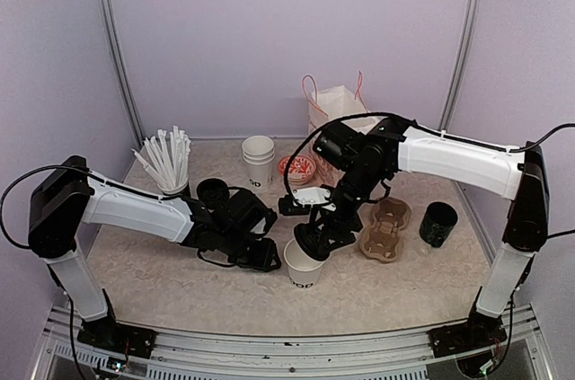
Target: Pack the takeout coffee
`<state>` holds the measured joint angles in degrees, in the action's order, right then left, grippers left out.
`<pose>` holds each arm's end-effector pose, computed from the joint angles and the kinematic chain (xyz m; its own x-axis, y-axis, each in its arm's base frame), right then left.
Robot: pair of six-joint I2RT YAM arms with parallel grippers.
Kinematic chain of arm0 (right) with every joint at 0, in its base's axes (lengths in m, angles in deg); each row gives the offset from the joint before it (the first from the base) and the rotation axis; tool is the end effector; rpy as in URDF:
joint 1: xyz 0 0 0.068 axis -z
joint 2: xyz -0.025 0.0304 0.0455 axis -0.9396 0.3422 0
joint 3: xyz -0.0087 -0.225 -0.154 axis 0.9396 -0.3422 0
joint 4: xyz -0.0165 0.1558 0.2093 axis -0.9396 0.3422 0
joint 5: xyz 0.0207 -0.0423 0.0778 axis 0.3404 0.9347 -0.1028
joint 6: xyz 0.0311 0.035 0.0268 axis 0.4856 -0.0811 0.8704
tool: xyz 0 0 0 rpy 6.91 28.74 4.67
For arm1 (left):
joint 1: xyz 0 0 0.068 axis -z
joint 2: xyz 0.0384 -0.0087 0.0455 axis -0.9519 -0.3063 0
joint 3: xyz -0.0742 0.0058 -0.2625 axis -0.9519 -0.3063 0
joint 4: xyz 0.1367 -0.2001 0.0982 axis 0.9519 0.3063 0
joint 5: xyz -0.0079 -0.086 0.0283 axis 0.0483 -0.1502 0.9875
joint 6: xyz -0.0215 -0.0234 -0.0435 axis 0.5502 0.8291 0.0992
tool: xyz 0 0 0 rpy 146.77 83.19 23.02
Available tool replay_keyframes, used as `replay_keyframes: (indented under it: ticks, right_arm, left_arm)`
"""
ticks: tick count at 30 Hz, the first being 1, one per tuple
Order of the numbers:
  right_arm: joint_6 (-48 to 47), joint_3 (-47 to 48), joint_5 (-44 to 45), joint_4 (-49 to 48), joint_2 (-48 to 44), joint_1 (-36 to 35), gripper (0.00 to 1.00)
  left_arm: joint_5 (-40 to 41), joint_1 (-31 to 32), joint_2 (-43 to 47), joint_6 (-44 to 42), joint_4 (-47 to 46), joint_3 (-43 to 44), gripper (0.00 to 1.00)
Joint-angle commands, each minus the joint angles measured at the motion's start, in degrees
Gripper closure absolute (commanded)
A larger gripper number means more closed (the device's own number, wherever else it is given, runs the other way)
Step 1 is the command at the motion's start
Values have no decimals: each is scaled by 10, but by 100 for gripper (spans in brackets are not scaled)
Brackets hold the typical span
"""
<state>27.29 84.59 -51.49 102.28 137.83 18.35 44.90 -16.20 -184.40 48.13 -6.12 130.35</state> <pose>0.2137 0.2918 0.2827 0.0338 -0.8792 -0.4753 -0.9924 -0.0856 0.0879 0.1893 -0.2870 0.1509 -0.8925 0.2449 -0.3787 0.3968 0.8255 -0.4014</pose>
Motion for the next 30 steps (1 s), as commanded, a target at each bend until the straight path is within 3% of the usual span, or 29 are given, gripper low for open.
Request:
replay_keyframes:
  ticks: [1, 16, 22, 30]
  right_arm:
    - [3, 17, 8, 18, 14, -11, 30]
    - [19, 35, 43, 26, 40, -39, 24]
    - [26, 42, 50, 28, 47, -43, 15]
    - [32, 56, 53, 27, 31, -43, 10]
  left_arm:
    - [-12, -3, 6, 1, -18, -8, 64]
    - [-41, -2, -5, 19, -68, -18, 65]
    - [-39, -2, -9, 21, -77, -17, 65]
    - [-22, -6, 4, 26, -49, -27, 64]
